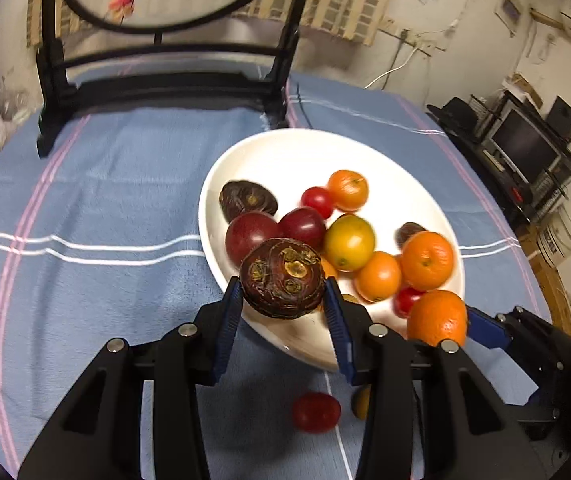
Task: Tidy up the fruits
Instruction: 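Grasp a dark brown fruit with left tool while right carries mandarin to plate, then release both fruits onto the plate and withdraw both tools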
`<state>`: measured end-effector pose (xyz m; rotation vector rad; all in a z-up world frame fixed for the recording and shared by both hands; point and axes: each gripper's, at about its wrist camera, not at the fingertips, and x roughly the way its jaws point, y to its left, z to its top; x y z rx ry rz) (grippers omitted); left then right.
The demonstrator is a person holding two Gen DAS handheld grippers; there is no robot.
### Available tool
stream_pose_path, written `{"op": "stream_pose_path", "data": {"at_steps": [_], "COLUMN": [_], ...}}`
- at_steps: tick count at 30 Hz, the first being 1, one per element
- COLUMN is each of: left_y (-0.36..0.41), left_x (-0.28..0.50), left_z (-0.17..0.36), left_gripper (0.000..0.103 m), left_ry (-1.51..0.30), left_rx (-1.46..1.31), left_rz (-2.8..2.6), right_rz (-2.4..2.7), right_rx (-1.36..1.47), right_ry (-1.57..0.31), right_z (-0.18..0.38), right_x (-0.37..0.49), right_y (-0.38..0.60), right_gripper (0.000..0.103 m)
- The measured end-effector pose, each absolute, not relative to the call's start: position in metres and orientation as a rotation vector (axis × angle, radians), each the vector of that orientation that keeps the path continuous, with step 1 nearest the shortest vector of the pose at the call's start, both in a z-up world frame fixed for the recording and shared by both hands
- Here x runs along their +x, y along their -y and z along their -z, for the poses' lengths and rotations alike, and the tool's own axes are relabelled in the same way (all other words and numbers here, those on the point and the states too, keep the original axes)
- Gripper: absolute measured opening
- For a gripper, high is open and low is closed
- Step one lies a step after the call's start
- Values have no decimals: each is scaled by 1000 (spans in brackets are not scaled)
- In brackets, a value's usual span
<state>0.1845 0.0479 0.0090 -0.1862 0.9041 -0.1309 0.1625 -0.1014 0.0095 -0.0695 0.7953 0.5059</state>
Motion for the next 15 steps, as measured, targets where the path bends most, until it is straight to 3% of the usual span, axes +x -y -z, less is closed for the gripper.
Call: {"op": "stream_pose_path", "data": {"at_steps": [6, 9, 10, 13, 15], "left_y": [-46, -42, -40, -44, -48], "left_x": [191, 187, 184, 168, 160], "left_z": [-2, -7, -12, -28, -36], "left_gripper": [44, 65, 78, 83, 83], "left_ry": [-877, -837, -818, -741, -738], "left_rx": [-203, -177, -161, -146, -159], "left_rz": [146, 138, 121, 93, 105], "right_rz": [-505, -500, -506, -524, -541], "right_rx": [2, 10, 20, 33, 23], "right_ry": [-797, -778, -761, -725, -724], "right_z": [3, -1, -4, -16, -21], "right_x": [176, 170, 166, 154, 147], "right_y": [107, 109, 111, 118, 121], "right_gripper": [48, 54, 56, 57, 67]}}
